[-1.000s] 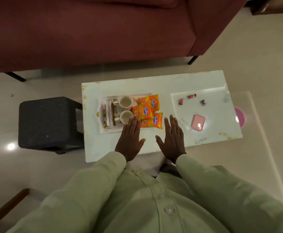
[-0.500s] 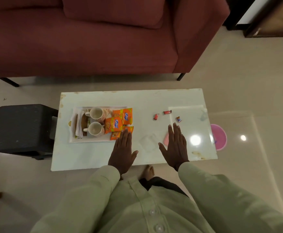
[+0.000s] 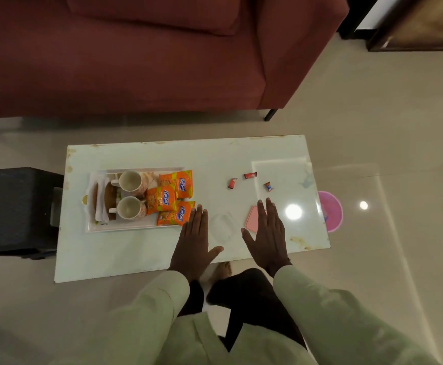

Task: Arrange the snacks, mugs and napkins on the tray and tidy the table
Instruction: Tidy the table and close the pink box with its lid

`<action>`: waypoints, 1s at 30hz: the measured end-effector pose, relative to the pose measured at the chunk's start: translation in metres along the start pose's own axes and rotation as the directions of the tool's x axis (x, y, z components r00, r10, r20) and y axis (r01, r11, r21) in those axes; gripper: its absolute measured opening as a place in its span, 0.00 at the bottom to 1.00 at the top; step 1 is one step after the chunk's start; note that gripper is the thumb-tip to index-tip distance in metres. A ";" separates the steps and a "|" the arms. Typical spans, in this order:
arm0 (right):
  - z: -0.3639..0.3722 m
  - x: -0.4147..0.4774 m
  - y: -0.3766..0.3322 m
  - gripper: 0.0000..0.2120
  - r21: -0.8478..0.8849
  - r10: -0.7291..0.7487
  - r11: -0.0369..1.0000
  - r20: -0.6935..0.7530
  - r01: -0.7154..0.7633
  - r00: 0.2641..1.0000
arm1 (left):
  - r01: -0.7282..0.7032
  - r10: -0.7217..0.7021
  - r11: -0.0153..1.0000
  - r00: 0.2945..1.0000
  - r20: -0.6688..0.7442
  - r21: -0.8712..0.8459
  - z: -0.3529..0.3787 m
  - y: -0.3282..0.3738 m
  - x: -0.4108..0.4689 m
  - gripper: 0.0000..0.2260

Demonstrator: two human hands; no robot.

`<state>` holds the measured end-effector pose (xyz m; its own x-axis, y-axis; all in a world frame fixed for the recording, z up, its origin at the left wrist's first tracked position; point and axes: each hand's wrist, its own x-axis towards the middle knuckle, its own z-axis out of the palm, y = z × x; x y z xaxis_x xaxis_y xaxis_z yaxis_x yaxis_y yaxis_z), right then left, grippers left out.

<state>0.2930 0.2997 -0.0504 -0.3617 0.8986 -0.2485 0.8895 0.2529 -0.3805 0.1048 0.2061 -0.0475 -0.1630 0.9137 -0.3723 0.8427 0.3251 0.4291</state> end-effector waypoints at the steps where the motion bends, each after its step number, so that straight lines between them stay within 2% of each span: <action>1: 0.003 0.005 0.003 0.41 0.023 0.026 0.999 0.001 -0.026 1.000 | 0.007 -0.007 1.000 1.000 0.005 -0.018 0.006 0.000 0.005 0.45; 8: 0.033 0.054 0.051 0.44 0.170 0.229 0.961 -0.038 -0.220 0.973 | 0.104 -0.102 0.968 0.995 0.018 -0.229 0.078 -0.014 0.042 0.53; 13: 0.080 0.115 0.120 0.32 0.254 0.277 0.931 -0.026 -0.262 0.960 | 0.183 -0.185 0.924 0.982 0.026 -0.336 0.156 -0.031 0.080 0.60; 17: 0.126 0.180 0.164 0.29 0.144 0.165 0.977 -0.039 -0.158 0.985 | 0.215 -0.226 0.915 0.974 0.007 -0.342 0.208 -0.044 0.105 0.63; 19: 0.149 0.207 0.179 0.32 0.098 0.136 0.987 -0.058 -0.130 0.989 | 0.229 -0.248 0.909 0.969 -0.011 -0.347 0.227 -0.049 0.113 0.62; 21: 0.170 0.228 0.186 0.31 0.092 0.114 0.990 -0.094 -0.106 0.989 | 0.226 -0.252 0.910 0.967 -0.032 -0.347 0.239 -0.050 0.118 0.60; 24: 0.193 0.242 0.178 0.24 0.190 0.116 0.978 -0.182 -0.081 0.977 | 0.225 -0.267 0.899 0.962 -0.064 -0.375 0.247 -0.049 0.122 0.57; 26: 0.201 0.248 0.165 0.24 0.306 0.165 0.947 -0.205 -0.097 0.965 | 0.220 -0.268 0.891 0.961 -0.070 -0.398 0.247 -0.049 0.122 0.55; 28: 0.205 0.254 0.148 0.29 0.354 0.184 0.929 -0.185 -0.110 0.965 | 0.212 -0.260 0.891 0.963 -0.070 -0.401 0.245 -0.049 0.123 0.54; 30: 0.208 0.262 0.129 0.36 0.354 0.127 0.933 -0.163 -0.062 0.978 | 0.200 -0.247 0.894 0.967 -0.069 -0.401 0.242 -0.049 0.125 0.53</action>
<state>0.2549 0.4928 -0.3497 -0.1950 0.9699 -0.1460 0.7535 0.0529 -0.6553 0.1671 0.2455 -0.3142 -0.4010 0.8197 -0.4089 0.5148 0.5709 0.6396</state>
